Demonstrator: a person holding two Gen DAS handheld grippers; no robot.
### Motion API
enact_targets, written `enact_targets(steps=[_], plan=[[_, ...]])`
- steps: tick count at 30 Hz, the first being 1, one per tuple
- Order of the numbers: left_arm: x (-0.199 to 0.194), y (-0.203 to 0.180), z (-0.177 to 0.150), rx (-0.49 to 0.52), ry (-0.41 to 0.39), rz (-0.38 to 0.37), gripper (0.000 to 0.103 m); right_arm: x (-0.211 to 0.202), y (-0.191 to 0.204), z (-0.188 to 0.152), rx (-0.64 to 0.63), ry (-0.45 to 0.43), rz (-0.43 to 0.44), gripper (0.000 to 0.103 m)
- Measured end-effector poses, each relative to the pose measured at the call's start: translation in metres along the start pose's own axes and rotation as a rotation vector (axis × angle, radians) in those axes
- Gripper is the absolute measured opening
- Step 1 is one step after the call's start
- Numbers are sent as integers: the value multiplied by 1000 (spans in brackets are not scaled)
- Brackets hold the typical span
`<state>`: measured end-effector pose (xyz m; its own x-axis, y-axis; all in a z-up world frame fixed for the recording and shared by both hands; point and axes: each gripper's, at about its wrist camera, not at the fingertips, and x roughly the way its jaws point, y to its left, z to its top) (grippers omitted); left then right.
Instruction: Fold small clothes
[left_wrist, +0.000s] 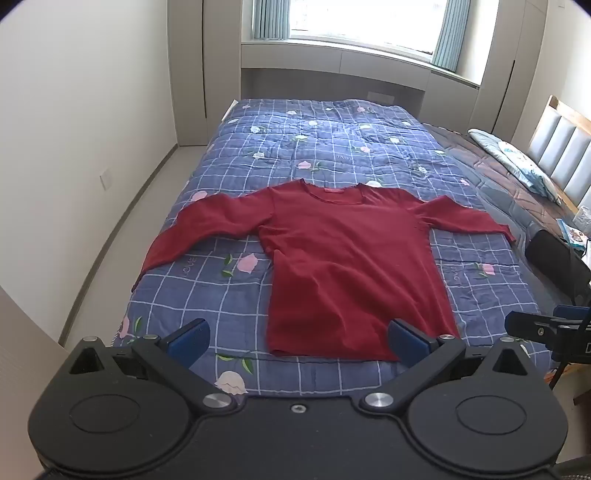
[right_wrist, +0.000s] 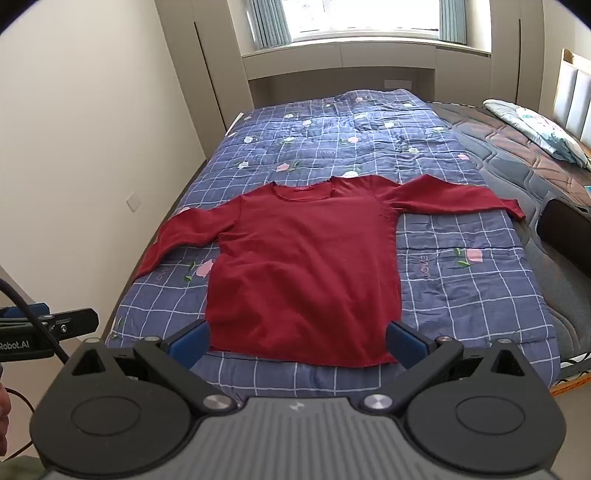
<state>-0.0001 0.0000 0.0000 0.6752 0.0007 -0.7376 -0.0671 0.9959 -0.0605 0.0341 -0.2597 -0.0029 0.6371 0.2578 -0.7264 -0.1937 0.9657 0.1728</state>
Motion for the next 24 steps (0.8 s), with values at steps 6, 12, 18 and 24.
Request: enact_targets(steps=[6,12,18,24], plan=[[0,0,0,2,-1,3,102,-1,0,0,1,0,2,103],[0,0,0,1,-1,3,102,-3,0,-2,-2,0,3,103],[0,0,0,0,-2,1,102,-3,2,-3,0,-2,-1,103],[0,0,0,0,-4,1,102,-1,4,-6,0,-1,-2,103]])
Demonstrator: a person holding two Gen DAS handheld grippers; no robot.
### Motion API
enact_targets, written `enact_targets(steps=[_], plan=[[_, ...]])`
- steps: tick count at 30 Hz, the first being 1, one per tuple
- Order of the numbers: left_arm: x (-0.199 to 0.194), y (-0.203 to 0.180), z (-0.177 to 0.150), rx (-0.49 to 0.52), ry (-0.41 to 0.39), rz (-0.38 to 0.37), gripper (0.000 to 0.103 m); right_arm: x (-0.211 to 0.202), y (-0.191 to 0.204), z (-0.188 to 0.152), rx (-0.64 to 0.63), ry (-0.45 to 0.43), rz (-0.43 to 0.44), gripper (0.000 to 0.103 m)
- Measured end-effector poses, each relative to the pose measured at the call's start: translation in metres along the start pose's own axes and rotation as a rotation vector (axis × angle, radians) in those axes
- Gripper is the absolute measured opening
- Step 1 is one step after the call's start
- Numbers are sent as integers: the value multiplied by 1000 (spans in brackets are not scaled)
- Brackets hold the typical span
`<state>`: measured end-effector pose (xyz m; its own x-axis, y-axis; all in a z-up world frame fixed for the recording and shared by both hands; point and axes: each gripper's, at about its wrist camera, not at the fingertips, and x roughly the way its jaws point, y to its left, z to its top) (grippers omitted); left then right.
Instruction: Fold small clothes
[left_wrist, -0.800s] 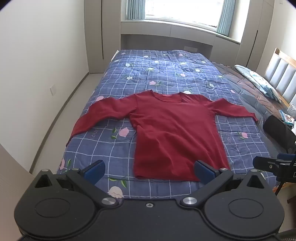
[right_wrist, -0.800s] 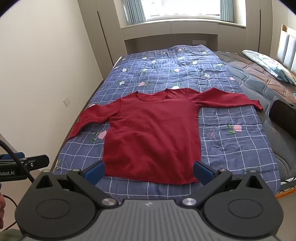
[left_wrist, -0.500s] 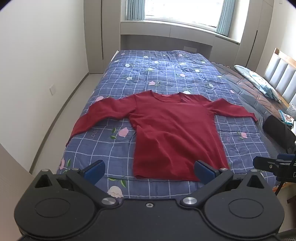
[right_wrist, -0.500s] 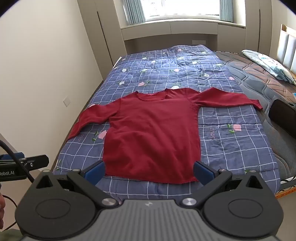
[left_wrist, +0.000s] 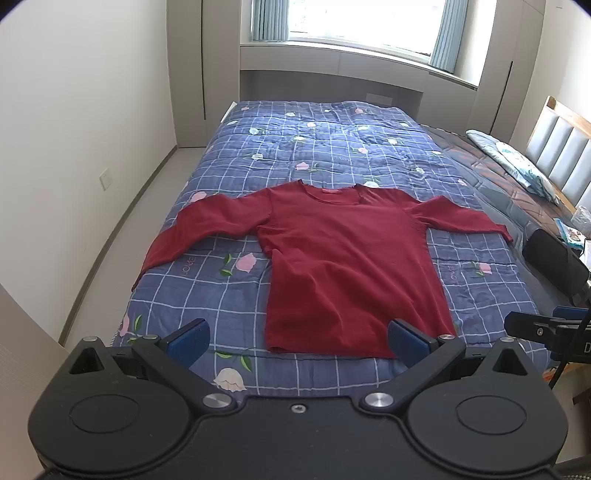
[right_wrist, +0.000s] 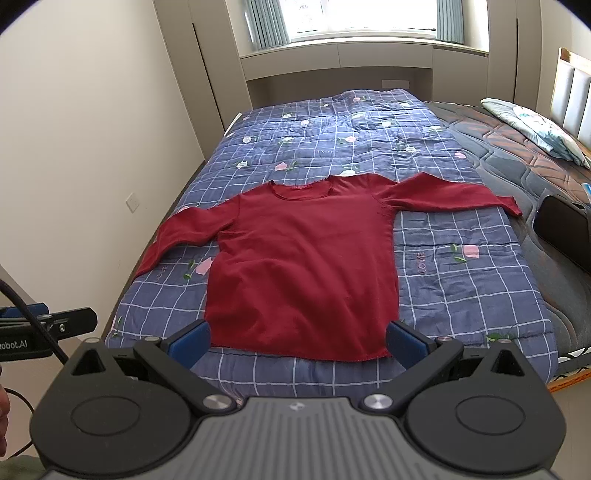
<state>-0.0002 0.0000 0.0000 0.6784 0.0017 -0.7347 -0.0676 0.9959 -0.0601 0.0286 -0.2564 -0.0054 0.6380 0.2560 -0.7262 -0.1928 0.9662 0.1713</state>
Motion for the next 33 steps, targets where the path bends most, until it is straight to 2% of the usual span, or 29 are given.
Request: enact_targets(steps=[33], plan=[[-8,2,0,-1,1,-8,102,-5,0,0,1,0,-5,103]])
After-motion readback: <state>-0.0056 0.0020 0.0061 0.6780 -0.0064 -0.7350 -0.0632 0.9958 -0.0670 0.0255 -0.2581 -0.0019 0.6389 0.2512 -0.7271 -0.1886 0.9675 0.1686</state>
